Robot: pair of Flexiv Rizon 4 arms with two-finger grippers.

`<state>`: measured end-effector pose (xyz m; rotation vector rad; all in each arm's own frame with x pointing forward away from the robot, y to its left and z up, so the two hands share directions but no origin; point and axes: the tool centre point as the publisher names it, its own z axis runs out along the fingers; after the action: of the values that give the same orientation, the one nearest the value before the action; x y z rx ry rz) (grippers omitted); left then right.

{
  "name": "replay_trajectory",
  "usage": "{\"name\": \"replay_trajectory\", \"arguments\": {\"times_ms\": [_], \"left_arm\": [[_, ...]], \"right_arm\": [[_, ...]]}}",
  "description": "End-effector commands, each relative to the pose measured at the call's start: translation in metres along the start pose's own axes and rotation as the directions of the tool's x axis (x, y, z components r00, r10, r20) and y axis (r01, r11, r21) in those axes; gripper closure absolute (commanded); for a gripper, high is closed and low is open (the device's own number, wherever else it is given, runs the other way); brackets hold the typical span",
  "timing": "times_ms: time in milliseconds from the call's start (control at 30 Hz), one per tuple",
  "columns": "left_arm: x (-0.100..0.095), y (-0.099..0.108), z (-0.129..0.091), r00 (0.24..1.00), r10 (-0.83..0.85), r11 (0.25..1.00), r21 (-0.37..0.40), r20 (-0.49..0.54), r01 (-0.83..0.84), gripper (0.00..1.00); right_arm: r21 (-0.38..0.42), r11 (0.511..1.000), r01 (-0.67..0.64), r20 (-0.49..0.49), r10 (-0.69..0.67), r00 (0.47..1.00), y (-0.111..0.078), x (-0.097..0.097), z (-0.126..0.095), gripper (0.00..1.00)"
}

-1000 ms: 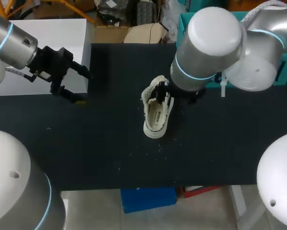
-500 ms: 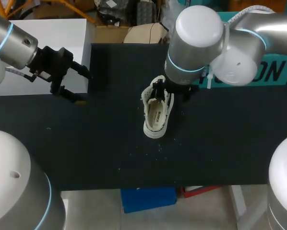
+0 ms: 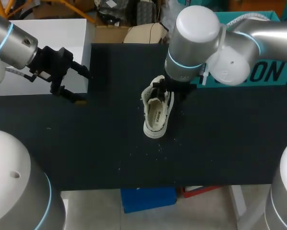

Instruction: Take the shoe out of the shoebox, open the shoe tongue, remove and reinsert the insole, then place the shoe into the shoebox

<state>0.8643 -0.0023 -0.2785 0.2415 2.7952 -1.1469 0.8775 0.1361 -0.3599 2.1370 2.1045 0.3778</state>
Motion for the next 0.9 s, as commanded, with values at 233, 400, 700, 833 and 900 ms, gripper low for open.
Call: {"name": "replay_trajectory", "arguments": {"times_ms": [233,400,700,833,900], "left_arm": [[0.001,0.0,0.001,1.0,0.001,1.0,-0.001,0.003,-0.001,0.0],[0.001,0.0,0.001,1.0,0.001,1.0,-0.001,0.003,-0.001,0.0],[0.001,0.0,0.001,1.0,0.001,1.0,-0.001,0.003,-0.001,0.0],[0.001,0.0,0.001,1.0,0.001,1.0,-0.001,0.003,-0.001,0.0],[0.001,0.0,0.001,1.0,0.001,1.0,-0.001,0.003,-0.001,0.0]], "right_arm": [[0.037,0.999,0.004,-0.002,-0.004,1.0,0.008,-0.008,0.023,0.52],[0.054,0.999,0.008,-0.014,-0.007,1.0,0.009,-0.006,0.035,0.51],[0.086,0.996,0.013,-0.035,-0.01,0.999,0.003,-0.006,0.059,0.51],[0.096,0.995,0.013,-0.044,-0.009,0.999,0.0,-0.004,0.063,0.53],[0.098,0.995,0.014,-0.046,-0.009,0.999,0.0,-0.006,0.066,0.55]]}}
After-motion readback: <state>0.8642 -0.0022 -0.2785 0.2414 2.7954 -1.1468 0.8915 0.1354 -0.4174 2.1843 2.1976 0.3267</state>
